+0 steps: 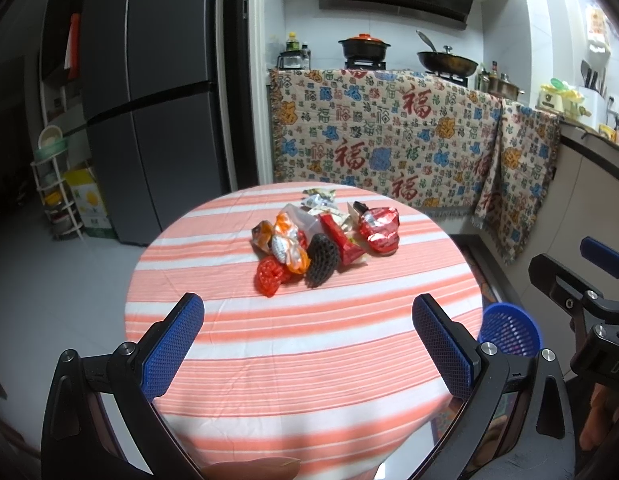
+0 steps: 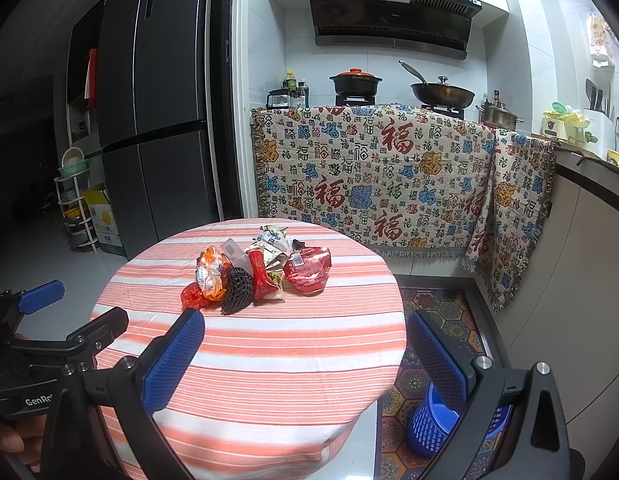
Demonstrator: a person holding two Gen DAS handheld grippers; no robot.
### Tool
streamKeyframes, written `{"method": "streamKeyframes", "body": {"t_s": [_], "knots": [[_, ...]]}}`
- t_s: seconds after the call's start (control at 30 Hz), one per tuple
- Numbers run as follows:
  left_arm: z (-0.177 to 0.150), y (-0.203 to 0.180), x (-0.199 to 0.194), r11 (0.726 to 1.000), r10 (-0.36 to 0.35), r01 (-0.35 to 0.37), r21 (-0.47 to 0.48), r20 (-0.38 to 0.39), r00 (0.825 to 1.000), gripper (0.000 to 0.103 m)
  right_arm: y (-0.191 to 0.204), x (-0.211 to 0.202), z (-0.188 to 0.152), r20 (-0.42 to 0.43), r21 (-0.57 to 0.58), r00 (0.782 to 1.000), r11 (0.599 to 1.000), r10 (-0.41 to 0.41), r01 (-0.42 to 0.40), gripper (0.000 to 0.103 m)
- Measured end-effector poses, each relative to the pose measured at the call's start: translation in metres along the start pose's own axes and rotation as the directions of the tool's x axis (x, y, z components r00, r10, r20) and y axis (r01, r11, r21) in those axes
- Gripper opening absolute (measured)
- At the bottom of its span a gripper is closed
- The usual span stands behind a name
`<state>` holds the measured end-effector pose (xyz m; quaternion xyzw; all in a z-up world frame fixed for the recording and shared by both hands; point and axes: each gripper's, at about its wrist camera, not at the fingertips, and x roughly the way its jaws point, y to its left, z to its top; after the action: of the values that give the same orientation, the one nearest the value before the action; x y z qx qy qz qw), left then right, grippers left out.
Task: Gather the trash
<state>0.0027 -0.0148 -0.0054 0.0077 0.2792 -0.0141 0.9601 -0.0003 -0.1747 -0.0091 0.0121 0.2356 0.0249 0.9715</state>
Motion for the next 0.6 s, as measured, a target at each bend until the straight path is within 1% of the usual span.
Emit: {"method": "streamKeyframes", "body": {"t_s": [0.6], "knots": [[-0.0005,-0.0018,0.0006,1.0,-0.001,0.001,0.0,0.0,1.0,0.103,0.001,0.0017,-0.0006,-0.001,0.001,1.0,1.0,-0.004,0.004,0.103]]}}
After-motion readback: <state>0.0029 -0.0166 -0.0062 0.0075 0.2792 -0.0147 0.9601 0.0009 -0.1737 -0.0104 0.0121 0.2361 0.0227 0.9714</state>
